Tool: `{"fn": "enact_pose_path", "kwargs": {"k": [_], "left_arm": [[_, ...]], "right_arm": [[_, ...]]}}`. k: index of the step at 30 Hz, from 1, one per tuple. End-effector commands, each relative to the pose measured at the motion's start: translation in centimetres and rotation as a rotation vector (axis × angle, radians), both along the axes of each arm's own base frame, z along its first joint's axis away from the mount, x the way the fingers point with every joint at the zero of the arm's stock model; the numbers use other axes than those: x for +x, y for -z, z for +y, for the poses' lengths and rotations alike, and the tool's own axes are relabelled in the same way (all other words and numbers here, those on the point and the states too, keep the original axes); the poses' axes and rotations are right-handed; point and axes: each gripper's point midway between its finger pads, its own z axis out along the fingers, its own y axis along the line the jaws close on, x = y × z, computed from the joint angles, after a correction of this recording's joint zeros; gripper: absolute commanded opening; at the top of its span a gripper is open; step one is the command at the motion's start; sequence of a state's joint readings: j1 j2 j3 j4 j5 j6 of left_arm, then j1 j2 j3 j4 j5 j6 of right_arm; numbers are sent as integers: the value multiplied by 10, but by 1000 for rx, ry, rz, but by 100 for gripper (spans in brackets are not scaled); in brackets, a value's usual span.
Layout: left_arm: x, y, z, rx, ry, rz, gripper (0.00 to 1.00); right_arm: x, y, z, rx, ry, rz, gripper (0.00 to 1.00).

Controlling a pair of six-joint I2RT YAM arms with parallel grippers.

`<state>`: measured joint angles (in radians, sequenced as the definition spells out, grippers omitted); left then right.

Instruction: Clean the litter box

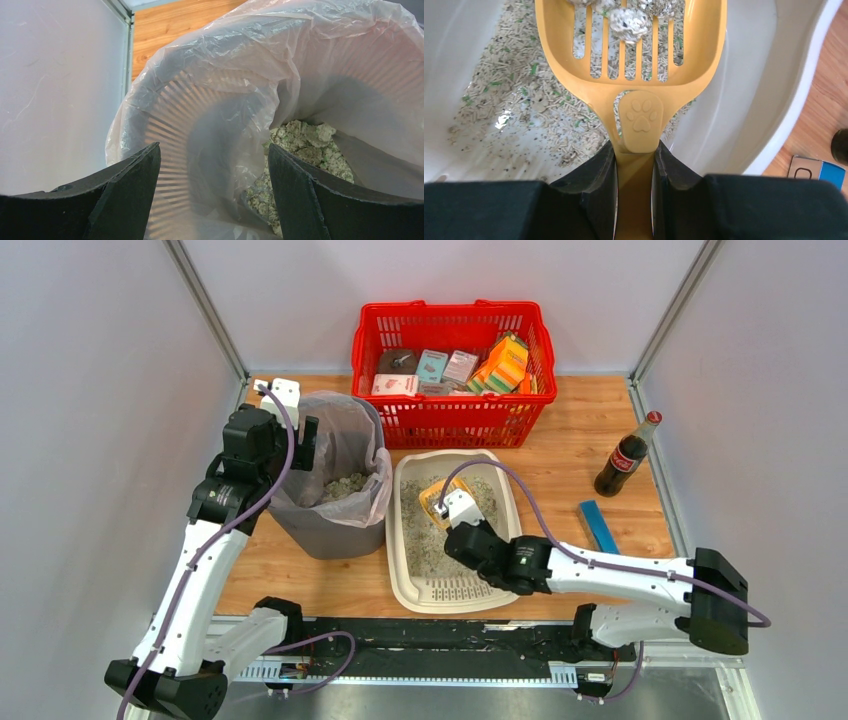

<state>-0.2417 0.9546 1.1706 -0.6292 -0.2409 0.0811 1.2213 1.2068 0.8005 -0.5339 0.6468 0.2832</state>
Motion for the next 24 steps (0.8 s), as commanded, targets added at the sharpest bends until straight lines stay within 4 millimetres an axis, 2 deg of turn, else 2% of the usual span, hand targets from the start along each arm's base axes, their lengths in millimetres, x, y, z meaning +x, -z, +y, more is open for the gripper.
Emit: {"fn": "enact_pose_path", "kwargs": {"k": [1, 2, 4, 5, 6, 7, 8, 9, 11, 13, 14, 15, 16, 17, 18, 19, 20, 21, 22, 23, 24], "left_arm": [[1, -11, -3, -21, 10, -47, 86], [1, -13, -3, -21, 11, -52, 86], [1, -12, -4, -26, 14, -51, 86], [1, -11, -4, -25, 15, -48, 86], [2, -11, -5, -29, 19, -48, 86], [1, -11, -5, -28, 20, -45, 86], [1, -11, -5, -24, 19, -45, 86], [1, -11, -4, -22, 14, -44, 86], [1, -12, -4, -25, 12, -50, 86], [1, -12, -4, -29, 16, -53, 86], [1, -12, -5, -29, 17, -51, 86], [2, -11, -5, -27, 18, -48, 86], [1, -11, -4, -24, 17, -45, 86], [1, -11, -4, -24, 16, -47, 86], [1, -11, -3, -22, 12, -46, 86], [1, -10, -4, -23, 11, -44, 86], [1, -11, -4, -23, 13, -49, 86], [1, -11, -5, -29, 17, -48, 86], [1, -11, -6, -31, 21, -48, 86], [1, -11, -6, -30, 23, -46, 86], [1, -11, -6, -32, 24, -46, 86]], "right_arm": [[11, -17, 0, -17, 81, -72, 0], [14, -18, -8, -36, 98, -64, 0], [6, -12, 5, 65, 19, 41, 0], [2, -26, 26, 190, -42, 41, 0], [-8, -20, 38, 218, -114, 85, 0], [-12, -20, 41, 197, -127, 70, 0], [-11, -12, 22, 88, -85, 73, 0], [5, -9, 2, -20, 28, 6, 0], [17, -12, -15, -48, 103, 23, 0], [9, -17, 2, 95, 41, 102, 0], [4, -16, 25, 197, -37, 114, 0], [-17, -12, 46, 235, -144, 156, 0], [-21, -8, 50, 207, -165, 134, 0], [-20, -9, 44, 126, -147, 114, 0], [-4, -9, 25, 47, -21, 52, 0], [2, -3, 13, -26, 30, 43, 0], [7, -5, 2, -56, 55, 37, 0], [10, -6, 1, -31, 60, 53, 0], [6, -14, 6, 33, 23, 64, 0], [4, -21, 26, 131, -25, 66, 0], [-8, -12, 37, 169, -93, 116, 0]]}}
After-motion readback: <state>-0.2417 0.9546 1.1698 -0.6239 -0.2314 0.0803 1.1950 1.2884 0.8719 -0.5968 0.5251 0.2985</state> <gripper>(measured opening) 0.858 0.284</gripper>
